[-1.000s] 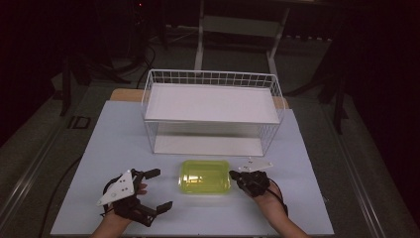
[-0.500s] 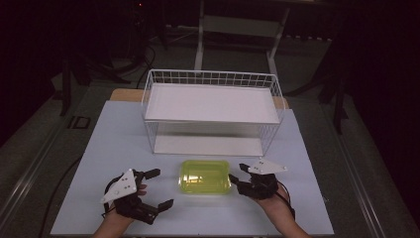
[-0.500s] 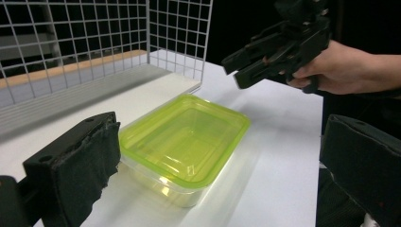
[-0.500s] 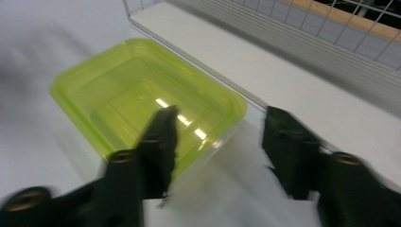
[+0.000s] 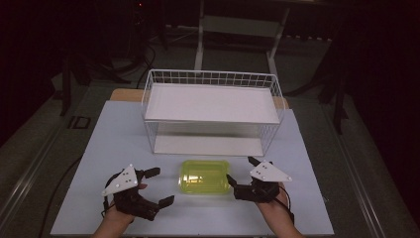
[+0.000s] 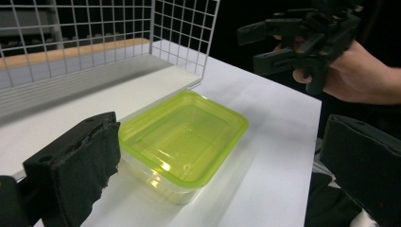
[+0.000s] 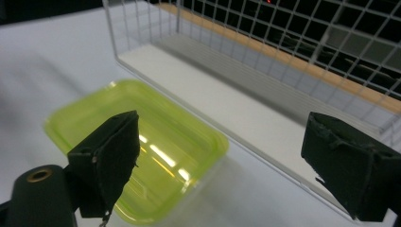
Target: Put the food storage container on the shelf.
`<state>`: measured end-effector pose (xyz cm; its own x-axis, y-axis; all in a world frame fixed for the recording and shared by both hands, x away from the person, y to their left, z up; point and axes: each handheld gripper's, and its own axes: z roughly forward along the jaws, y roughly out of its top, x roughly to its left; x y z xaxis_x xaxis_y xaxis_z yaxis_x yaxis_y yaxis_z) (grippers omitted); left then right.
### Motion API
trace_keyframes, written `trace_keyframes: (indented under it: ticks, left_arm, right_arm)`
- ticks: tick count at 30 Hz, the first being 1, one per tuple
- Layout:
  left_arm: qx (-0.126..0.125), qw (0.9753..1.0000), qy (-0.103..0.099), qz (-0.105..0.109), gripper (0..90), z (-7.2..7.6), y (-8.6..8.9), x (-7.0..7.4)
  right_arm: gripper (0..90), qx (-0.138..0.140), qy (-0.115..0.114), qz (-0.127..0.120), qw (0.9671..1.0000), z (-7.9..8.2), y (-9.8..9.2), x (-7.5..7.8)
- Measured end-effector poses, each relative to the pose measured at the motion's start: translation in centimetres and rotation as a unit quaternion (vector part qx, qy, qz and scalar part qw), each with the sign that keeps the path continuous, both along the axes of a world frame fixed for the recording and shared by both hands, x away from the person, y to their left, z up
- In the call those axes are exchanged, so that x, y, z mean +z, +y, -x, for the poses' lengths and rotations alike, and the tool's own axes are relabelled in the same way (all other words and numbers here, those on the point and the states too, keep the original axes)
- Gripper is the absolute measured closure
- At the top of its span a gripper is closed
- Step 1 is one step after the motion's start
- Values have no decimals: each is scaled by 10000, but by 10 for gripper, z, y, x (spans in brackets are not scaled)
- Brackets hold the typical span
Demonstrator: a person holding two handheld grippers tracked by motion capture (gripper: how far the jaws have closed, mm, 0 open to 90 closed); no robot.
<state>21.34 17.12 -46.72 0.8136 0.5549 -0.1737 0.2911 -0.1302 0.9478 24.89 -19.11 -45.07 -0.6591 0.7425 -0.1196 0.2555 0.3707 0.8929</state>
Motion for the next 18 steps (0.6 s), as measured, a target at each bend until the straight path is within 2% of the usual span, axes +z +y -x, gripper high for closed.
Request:
trace_keyframes:
  ticks: [3, 6, 8, 10, 12, 15, 17, 18]
  left_arm:
    - [58, 9997, -81, -244, 1, -1, -5, 12]
    - [166, 9987, 33, -472, 1, -7, -12, 19]
    - [188, 9986, 102, -485, 1, -11, -15, 21]
    - [219, 9984, 194, -479, 1, -16, -17, 21]
    - [209, 9984, 230, -464, 1, -19, -18, 20]
    - [208, 9984, 341, -389, 1, -29, -20, 14]
    - [192, 9978, 457, -438, 1, -34, -23, 10]
    - [215, 9972, 540, -477, 1, -37, -25, 8]
  right_arm:
    - [143, 3, -145, 50, 9999, 2, 2, 6]
    - [146, -21, -277, 12, 9996, 3, 1, 11]
    - [165, -33, -347, 119, 9993, 2, 2, 13]
    - [169, 36, -202, 182, 9996, -1, 3, 12]
    - [208, 235, -53, 104, 9997, -5, 3, 10]
    - [240, 431, 53, -9, 9991, -10, 3, 8]
    - [237, 540, 274, -164, 9980, -13, 4, 7]
    - [204, 484, 377, -149, 9980, -14, 4, 6]
